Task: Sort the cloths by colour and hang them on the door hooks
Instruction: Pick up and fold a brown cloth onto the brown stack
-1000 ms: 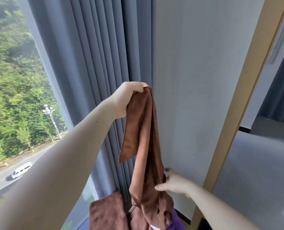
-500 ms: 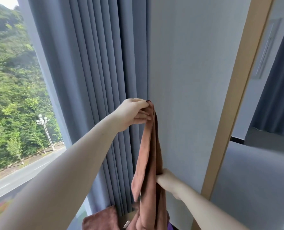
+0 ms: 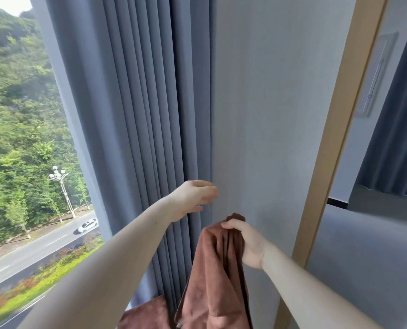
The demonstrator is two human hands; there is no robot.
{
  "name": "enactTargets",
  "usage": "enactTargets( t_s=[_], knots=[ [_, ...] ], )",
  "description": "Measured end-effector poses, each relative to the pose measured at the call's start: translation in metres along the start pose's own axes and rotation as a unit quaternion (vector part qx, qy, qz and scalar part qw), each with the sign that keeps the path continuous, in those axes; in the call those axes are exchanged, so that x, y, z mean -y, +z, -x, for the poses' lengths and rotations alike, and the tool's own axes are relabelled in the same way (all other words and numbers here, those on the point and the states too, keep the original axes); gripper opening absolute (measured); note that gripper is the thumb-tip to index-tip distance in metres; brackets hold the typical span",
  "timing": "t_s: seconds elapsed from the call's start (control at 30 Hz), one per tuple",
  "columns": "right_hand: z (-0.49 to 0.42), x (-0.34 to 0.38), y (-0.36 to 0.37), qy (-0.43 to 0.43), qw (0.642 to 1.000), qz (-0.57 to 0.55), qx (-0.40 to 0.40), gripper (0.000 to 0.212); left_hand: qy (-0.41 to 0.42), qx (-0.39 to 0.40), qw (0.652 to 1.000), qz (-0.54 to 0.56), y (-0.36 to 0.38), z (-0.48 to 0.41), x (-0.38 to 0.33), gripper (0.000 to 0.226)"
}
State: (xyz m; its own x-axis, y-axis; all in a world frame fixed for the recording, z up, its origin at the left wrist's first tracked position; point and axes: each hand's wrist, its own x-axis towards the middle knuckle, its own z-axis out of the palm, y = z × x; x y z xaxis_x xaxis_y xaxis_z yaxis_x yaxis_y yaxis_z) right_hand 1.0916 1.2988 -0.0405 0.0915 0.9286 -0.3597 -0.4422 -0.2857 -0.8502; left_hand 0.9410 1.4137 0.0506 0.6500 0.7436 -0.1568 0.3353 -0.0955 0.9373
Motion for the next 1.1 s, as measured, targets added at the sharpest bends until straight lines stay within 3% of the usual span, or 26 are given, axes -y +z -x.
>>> enactTargets(
  t_s=[0.13,0.23,0.3,0.33,0.4,0.47,0.5,0.57,0.63,0.77,0.87,0.97,1.1],
  knots=[
    [0.002,0.006,0.001,-0.009,0.999,-0.049,0.001,0.031,-0.017,0.002,1.0,-0.021,-0.001,0.005,0.017,0.019],
    [0.004,0.011,0.001,-0.012,0.999,-0.052,0.013,0.04,-0.025,-0.034,0.998,-0.049,0.0,0.007,0.037,0.021],
    [0.001,0.015,0.0,-0.019,0.998,-0.059,0.012,0.045,-0.035,-0.041,0.986,-0.158,-0.002,0.006,0.061,0.024],
    [0.001,0.017,0.001,-0.024,0.997,-0.068,0.012,0.047,-0.036,-0.038,0.961,-0.273,-0.005,0.004,0.076,0.028],
    [-0.001,0.02,0.003,-0.034,0.996,-0.083,0.007,0.042,-0.059,0.011,0.877,-0.477,-0.01,0.005,0.103,0.032],
    [-0.002,0.023,0.003,-0.047,0.995,-0.088,-0.005,0.03,-0.109,0.102,0.832,-0.535,-0.006,0.014,0.118,0.019],
    [-0.002,0.025,0.003,-0.054,0.994,-0.091,-0.012,0.028,-0.138,0.15,0.83,-0.519,-0.001,0.018,0.122,0.02],
    [-0.004,0.028,0.004,-0.072,0.992,-0.1,-0.027,0.028,-0.208,0.213,0.86,-0.415,0.008,0.027,0.125,0.039],
    [-0.006,0.03,0.007,-0.09,0.988,-0.116,-0.043,0.026,-0.23,0.221,0.9,-0.298,0.016,0.027,0.129,0.056],
    [-0.01,0.035,0.008,-0.109,0.982,-0.138,-0.07,0.029,-0.131,0.039,0.973,-0.186,0.028,0.023,0.119,0.022],
    [-0.008,0.039,0.005,-0.117,0.98,-0.141,-0.08,0.025,-0.056,-0.039,0.994,-0.08,0.028,0.021,0.105,0.028],
    [-0.006,0.044,-0.002,-0.126,0.978,-0.146,-0.084,0.025,-0.132,-0.12,0.967,0.18,0.024,0.012,0.091,0.035],
    [0.0,0.052,-0.01,-0.132,0.978,-0.138,-0.086,0.02,-0.11,-0.163,0.932,0.303,0.016,0.015,0.064,0.027]
  ],
)
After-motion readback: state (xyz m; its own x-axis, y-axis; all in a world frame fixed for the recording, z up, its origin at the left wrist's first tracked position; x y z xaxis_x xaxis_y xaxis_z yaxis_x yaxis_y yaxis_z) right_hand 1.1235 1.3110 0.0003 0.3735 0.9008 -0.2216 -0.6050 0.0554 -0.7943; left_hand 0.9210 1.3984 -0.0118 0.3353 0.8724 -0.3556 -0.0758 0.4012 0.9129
